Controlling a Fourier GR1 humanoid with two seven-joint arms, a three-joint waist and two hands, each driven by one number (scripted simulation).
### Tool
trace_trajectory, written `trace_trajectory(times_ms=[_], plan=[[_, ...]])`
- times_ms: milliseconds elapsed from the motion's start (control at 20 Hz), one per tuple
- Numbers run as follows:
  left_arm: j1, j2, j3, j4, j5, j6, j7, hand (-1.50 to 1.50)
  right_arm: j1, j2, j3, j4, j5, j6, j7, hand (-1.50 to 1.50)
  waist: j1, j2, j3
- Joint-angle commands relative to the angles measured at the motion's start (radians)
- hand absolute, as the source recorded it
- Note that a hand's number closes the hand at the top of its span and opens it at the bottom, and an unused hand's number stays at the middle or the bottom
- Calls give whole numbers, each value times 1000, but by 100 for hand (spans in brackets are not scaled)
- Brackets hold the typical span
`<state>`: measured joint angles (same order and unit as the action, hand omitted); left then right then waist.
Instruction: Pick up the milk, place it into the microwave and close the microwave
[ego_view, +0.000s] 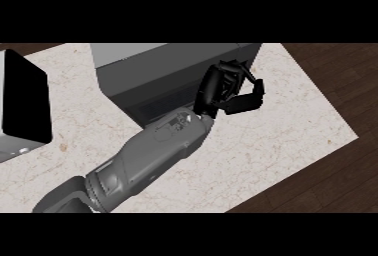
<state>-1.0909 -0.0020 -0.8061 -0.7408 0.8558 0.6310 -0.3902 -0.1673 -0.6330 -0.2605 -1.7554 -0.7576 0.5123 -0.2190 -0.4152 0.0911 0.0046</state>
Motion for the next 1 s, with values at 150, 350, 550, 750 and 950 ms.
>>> trace_trajectory(times_ms=[150, 350, 550, 750, 950], plan=[[12, 39, 25, 161, 27, 7, 2, 150, 10, -31, -52, -18, -24, -22, 15, -150, 56, 5, -5], [10, 67, -9, 183, 36, -43, 6, 150, 26, -39, -72, -25, -36, -20, 17, -150, 71, 14, -3], [21, 79, -7, 191, 57, -52, -22, -150, 50, -38, -86, -36, -50, -31, 27, -150, 97, 13, -4], [20, 90, -13, 192, 78, -80, -25, -150, 64, -51, -108, -45, -64, -35, 37, -150, 119, 9, -5], [28, 88, -33, 197, 90, -100, -38, -150, 75, -55, -116, -68, -81, -35, 44, -150, 134, 9, -5]])
